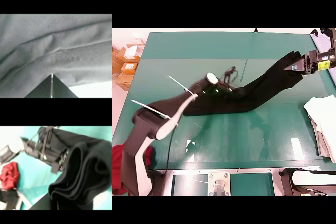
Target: Fold the shirts.
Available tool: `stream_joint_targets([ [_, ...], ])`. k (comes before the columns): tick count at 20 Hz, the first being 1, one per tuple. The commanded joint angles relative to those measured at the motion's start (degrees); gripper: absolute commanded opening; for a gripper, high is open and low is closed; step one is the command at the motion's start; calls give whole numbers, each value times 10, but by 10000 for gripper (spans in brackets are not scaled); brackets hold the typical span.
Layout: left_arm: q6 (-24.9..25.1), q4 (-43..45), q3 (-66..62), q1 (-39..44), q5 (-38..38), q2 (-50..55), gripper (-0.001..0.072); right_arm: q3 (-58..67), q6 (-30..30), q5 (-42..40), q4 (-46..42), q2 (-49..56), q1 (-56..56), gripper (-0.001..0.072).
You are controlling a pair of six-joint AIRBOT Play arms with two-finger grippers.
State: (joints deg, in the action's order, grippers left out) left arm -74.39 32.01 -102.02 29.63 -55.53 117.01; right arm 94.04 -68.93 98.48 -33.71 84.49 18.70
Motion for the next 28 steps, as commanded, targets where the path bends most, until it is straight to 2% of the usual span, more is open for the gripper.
stream_joint_targets([
  [1,-82,140,-71,-84,-207,-29,17,0,-18,-1,51,-1,-48,17],
  [2,-108,205,-92,-112,-261,-45,18,0,-26,-8,51,-1,-78,18],
  [4,-127,323,-116,-161,-331,-90,18,-3,-34,-46,50,-1,-152,18],
  [7,-127,444,-117,-224,-363,-168,18,-6,-35,-162,38,16,-280,18],
  [10,-126,475,-117,-278,-367,-229,19,-10,-35,-328,26,72,-402,18],
  [13,-126,475,-117,-314,-367,-263,19,-10,-35,-543,31,178,-527,19],
  [14,-125,475,-117,-320,-369,-268,19,-10,-35,-608,41,220,-565,101],
  [15,-122,475,-117,-323,-372,-271,19,-9,-35,-658,49,257,-596,375],
  [16,-117,477,-117,-323,-374,-271,19,-3,-35,-681,47,288,-616,569],
  [18,-107,475,-115,-323,-376,-271,19,0,-36,-651,30,301,-605,567],
  [19,-106,475,-115,-323,-375,-271,19,1,-40,-611,11,290,-574,562],
  [21,-106,476,-115,-323,-375,-271,19,1,-68,-520,-37,255,-482,466],
  [24,-105,475,-115,-323,-375,-271,19,-1,-97,-385,-81,203,-316,470],
  [25,-106,475,-115,-323,-375,-271,19,-5,-105,-346,-92,191,-267,476],
  [27,-106,475,-115,-323,-374,-271,19,-39,-111,-301,-95,176,-191,595],
  [28,-106,475,-115,-323,-372,-271,19,-66,-111,-290,-89,177,-172,606],
])
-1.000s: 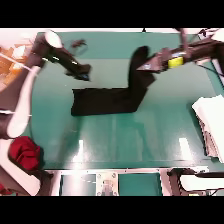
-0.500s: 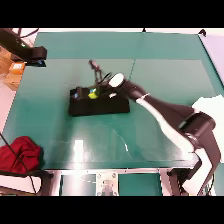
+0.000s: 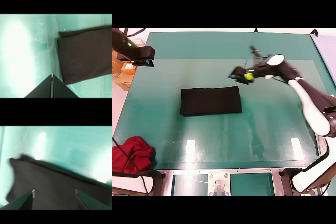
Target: Fold the shirts.
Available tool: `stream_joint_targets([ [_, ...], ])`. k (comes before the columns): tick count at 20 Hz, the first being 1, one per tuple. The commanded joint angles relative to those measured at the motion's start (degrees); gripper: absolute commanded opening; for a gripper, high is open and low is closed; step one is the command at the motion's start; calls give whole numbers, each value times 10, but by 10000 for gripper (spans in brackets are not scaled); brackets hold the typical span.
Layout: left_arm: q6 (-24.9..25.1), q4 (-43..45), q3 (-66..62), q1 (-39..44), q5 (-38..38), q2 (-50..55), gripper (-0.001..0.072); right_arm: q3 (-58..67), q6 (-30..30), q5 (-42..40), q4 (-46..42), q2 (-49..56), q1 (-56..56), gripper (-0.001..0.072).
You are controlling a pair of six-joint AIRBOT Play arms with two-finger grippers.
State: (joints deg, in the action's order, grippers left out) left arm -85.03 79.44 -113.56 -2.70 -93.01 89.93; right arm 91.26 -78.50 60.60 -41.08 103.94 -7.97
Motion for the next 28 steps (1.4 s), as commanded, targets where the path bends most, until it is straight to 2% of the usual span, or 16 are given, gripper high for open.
stream_joint_targets([
  [1,0,-5,0,0,5,0,19,-72,-14,84,-9,-17,99,607],
  [4,-4,-10,0,0,8,0,19,-150,21,43,35,-1,60,607],
  [8,-5,-10,0,0,-1,0,19,-141,40,35,95,52,-27,604],
  [9,-5,-10,0,0,-3,0,19,-134,47,35,107,54,-41,487],
  [10,-4,-10,0,0,-6,0,19,-121,55,40,110,53,-48,157],
  [11,-4,-10,0,0,-8,0,19,-103,54,51,110,49,-50,35],
  [15,-4,-10,0,0,-17,0,19,-19,6,72,80,-45,18,15],
  [20,-4,-10,0,0,-22,0,19,70,-58,165,40,-170,217,16],
  [28,0,-10,0,0,-22,0,19,101,-81,215,33,-207,572,16],
])
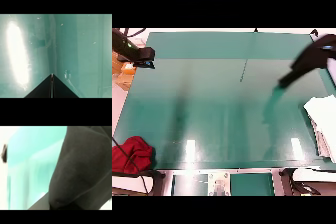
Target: Fold the shirts.
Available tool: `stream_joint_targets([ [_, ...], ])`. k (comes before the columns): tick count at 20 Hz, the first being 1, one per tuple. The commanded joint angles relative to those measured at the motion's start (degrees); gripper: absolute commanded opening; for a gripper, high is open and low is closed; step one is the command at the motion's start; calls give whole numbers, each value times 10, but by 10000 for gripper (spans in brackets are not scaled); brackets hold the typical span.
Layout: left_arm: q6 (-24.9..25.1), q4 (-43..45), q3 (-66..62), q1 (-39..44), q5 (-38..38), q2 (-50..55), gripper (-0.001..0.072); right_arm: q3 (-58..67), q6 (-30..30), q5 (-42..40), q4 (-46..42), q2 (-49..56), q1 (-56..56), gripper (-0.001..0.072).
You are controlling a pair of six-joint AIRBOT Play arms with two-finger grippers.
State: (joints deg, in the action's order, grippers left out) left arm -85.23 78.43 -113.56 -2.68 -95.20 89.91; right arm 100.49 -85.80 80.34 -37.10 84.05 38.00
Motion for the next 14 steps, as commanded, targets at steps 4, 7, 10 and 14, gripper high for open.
stream_joint_targets([
  [4,2,0,0,0,0,0,19,6,-12,46,-61,-9,222,16],
  [7,2,0,1,0,0,0,19,6,-21,68,-100,-25,261,16],
  [10,2,-5,3,0,-4,0,19,-3,-65,113,-220,-52,264,15],
  [14,3,-24,3,0,-24,0,19,-90,-137,169,-415,-104,265,15],
])
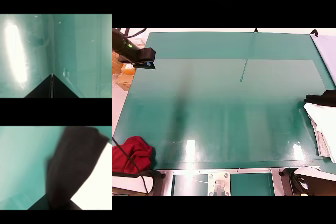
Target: Fold the shirts.
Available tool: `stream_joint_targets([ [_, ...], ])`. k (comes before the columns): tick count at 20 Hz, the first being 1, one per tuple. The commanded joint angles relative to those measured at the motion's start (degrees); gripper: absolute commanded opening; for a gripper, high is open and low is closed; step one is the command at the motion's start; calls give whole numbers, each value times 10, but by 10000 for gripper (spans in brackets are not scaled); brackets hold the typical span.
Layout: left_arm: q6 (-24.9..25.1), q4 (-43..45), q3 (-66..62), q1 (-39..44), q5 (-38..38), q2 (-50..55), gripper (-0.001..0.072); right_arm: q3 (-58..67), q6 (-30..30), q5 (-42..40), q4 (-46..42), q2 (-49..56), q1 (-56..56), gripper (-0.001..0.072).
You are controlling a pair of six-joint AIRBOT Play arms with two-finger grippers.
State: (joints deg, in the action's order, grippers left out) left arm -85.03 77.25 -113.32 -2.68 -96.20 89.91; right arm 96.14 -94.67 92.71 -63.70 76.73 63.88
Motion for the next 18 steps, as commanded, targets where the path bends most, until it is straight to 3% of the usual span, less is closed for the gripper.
stream_joint_targets([
  [1,5,-12,0,0,-18,0,19,-75,-54,61,-198,-36,6,16],
  [5,15,-12,0,0,-24,0,19,-203,-73,85,-299,-36,6,21],
  [6,15,-12,0,0,-24,0,19,-236,-74,85,-319,-36,6,120],
  [8,16,-12,0,0,-24,0,19,-280,-74,85,-351,-34,6,522],
  [9,16,-12,0,0,-22,0,19,-283,-74,83,-358,-31,6,548],
  [12,26,-16,0,0,-8,0,19,-241,-95,78,-330,-23,-3,545],
  [13,26,-21,0,0,-3,0,19,-216,-92,65,-296,-22,-17,423],
  [14,26,-31,0,0,-2,0,19,-191,-74,45,-253,-23,-35,160],
  [15,26,-45,0,0,-4,-2,18,-167,-56,17,-200,-25,-61,42],
  [18,26,-71,2,0,-9,-17,18,-134,-9,-101,-31,-44,-165,16],
])
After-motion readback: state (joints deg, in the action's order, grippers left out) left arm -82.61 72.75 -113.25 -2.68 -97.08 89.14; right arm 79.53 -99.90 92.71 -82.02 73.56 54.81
